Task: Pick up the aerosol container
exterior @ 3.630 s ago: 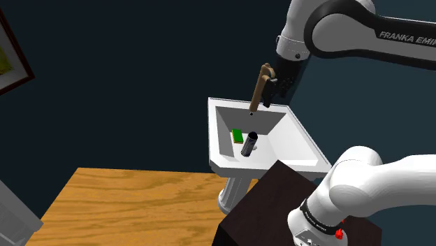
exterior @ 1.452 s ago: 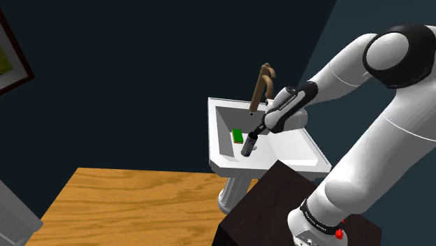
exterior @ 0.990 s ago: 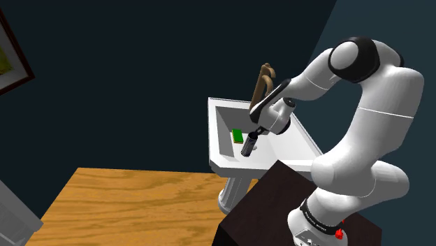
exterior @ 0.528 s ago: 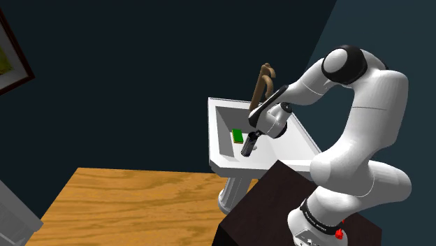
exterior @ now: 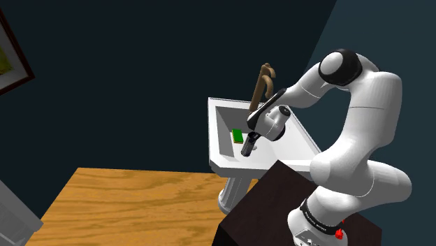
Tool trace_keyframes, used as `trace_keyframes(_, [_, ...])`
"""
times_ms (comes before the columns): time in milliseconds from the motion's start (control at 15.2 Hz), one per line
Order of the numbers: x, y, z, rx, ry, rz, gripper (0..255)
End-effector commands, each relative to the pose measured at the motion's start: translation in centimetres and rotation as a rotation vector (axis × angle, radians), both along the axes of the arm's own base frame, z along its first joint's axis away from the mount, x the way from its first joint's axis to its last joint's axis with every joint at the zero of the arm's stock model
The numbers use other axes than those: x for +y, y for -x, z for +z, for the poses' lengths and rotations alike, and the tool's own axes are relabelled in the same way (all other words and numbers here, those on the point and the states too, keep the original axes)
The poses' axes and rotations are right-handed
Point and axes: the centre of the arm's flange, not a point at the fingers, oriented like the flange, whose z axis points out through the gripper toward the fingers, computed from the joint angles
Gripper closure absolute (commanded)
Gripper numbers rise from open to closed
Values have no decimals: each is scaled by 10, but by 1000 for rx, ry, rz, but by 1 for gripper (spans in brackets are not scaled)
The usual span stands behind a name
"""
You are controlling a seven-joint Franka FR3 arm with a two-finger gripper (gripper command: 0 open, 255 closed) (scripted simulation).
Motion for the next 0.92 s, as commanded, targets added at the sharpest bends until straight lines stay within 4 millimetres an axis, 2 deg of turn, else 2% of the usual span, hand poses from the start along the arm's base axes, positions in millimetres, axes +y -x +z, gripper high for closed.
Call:
trace_keyframes(0, [0,1,-1,2,-2,0,255])
trace_keyframes(330, [-1,1,-1,2,-2,0,255])
trace_keyframes(858, [-1,1,42,2,-2,0,255])
